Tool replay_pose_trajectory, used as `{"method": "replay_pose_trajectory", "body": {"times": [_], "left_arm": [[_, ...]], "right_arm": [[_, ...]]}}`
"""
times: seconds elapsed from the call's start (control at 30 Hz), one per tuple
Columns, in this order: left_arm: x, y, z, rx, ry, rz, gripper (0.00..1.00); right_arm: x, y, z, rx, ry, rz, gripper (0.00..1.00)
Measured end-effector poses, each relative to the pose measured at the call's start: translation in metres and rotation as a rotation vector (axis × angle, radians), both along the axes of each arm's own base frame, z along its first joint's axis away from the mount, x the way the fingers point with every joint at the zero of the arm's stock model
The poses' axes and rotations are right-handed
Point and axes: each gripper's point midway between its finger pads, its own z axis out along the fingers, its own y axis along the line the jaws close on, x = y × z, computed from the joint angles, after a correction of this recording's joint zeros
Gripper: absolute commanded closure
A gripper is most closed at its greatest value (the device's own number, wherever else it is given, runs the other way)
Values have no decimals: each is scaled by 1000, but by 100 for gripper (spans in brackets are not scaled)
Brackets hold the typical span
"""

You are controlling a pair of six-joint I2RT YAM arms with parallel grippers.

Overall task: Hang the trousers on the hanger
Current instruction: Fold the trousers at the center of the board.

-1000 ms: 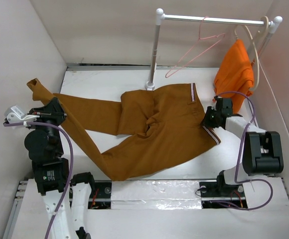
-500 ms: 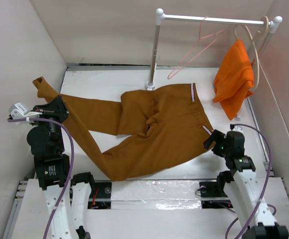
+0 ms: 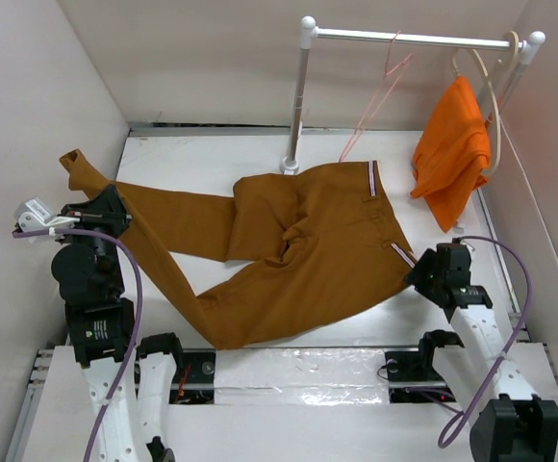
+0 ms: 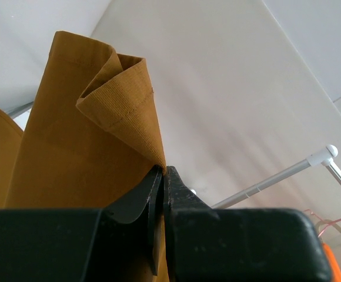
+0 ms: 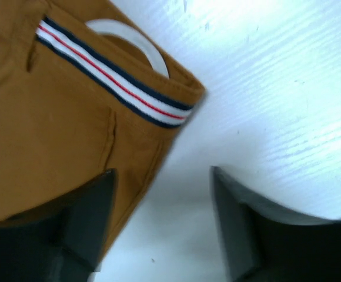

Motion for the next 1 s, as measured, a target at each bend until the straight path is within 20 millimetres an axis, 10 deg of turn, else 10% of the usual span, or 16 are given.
{"method": "replay_pose_trajectory", "body": {"times": [0.43, 0.6, 0.7, 0.8, 1.0], "left_arm": [[0, 1, 0, 0, 0, 7, 100], [0, 1, 0, 3, 1, 7, 100], [0, 2, 0, 3, 1, 9, 100], [0, 2, 0, 3, 1, 8, 100], [5, 2, -5, -1, 16, 7, 100]], "right_arm": [[17, -13, -17, 13, -23, -47, 59], [28, -12, -13, 18, -58, -17, 97], [30, -17, -2, 4, -77, -26, 100], [31, -29, 38, -51, -164, -59, 100], [7, -56, 179, -213, -496, -180, 100]]}}
